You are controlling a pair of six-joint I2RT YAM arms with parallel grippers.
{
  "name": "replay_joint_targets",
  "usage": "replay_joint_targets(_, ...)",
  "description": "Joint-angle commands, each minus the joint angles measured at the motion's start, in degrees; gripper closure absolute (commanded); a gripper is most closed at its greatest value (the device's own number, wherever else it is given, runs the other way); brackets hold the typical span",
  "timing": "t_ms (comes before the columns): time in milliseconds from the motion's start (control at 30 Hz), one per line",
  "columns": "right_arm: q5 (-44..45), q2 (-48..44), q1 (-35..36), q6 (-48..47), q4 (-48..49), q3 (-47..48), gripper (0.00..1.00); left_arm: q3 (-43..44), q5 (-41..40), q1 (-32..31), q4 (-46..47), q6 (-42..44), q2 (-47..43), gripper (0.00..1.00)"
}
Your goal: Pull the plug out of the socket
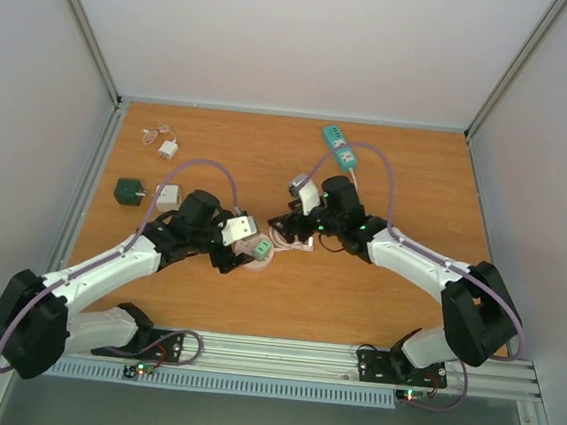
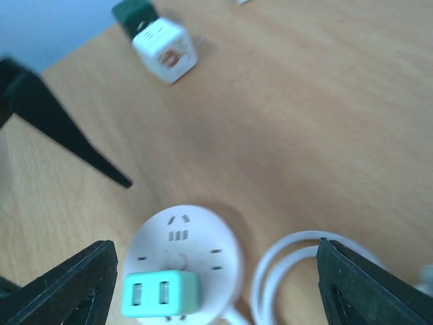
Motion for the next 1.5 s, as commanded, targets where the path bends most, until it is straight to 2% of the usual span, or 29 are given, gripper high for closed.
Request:
replay_joint_targets(0, -4.08, -3.30, -5.65, 0.42, -0.05, -1.05, 0.18, 2.60, -3.84, -2.05, 3.14, -7.70, 3.99, 0.14)
replay_joint_targets(200, -4.93, -4.46, -10.39, 0.69, 0.13, -1.63, 0.18, 5.00, -11.23, -8.10, 5.23, -12.31, 8.00, 0.18)
replay_joint_targets(400, -5.45, -3.74, -11.28, 1.09, 0.24, -1.42, 0.19, 10.54, -17.23, -9.97, 2.82, -16.38, 16.96, 0.29)
replay_joint_targets(667, -5.57, -3.74, -12.03, 0.74, 0.59, -1.80, 0.19, 12.43, -17.08, -10.59, 0.62, -16.40, 19.81, 0.40)
replay_joint_targets(900, -6.25, -3.38, -12.91, 0.10, 0.32, -1.63, 0.18, 10.98, -17.37, -10.60, -2.31, -14.76, 20.52, 0.56)
replay_joint_targets(1100, -7.13, -3.20, -13.64, -0.41, -0.36, -1.51, 0.18, 10.23, -15.06, -10.65, -4.42, -13.45, 19.64, 0.56)
replay_joint_targets(1233, -8.53, -3.46, -13.73, -1.39, -1.17, -1.46, 0.18, 9.91, -13.23, -10.60, -4.70, -10.46, 18.15, 0.70)
replay_joint_targets(1467, -14.93, -3.86, -14.15, -9.65, -7.06, -2.52, 0.21, 9.90, -8.63, -10.52, -7.71, -0.88, 16.56, 0.80)
